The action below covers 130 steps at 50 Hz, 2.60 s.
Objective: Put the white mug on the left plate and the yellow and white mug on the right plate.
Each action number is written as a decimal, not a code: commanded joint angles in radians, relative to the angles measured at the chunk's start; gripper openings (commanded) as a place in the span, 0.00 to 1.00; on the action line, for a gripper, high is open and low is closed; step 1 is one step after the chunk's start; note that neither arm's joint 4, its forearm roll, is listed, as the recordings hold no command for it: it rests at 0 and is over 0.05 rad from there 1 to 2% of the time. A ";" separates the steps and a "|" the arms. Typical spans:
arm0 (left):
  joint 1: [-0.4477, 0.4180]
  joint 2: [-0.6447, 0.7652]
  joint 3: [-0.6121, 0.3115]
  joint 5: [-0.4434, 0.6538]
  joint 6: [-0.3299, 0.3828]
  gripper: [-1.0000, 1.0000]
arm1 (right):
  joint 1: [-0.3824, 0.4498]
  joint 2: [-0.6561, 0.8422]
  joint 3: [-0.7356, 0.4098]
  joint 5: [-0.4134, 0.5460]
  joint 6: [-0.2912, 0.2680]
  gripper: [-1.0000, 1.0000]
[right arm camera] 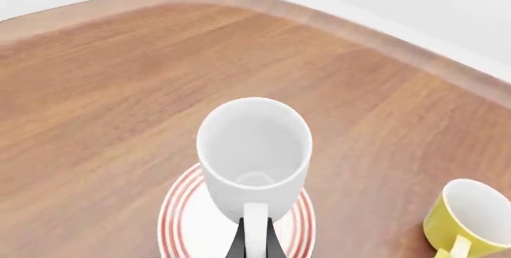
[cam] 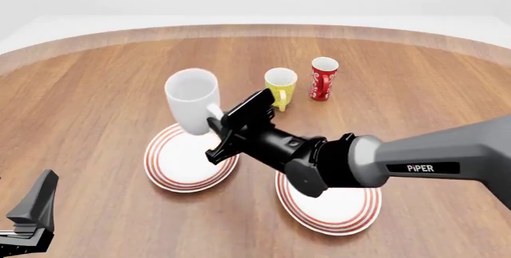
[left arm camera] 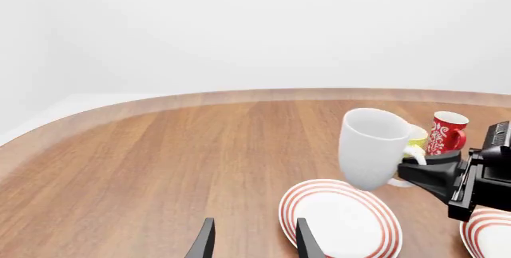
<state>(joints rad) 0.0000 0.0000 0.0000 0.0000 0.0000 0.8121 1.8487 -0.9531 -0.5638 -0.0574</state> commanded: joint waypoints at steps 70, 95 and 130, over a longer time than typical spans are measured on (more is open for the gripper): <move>0.000 0.000 0.000 0.000 0.000 1.00 | 0.028 0.196 -0.134 0.037 0.081 0.00; 0.000 0.000 0.000 0.000 0.000 1.00 | 0.017 0.251 -0.169 0.052 0.095 0.00; 0.000 0.000 0.000 0.000 0.000 1.00 | 0.011 0.274 -0.174 0.060 0.100 1.00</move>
<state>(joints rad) 0.0000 0.0000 0.0000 0.0000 0.0000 0.8250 2.1205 -1.1246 -0.5056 0.0395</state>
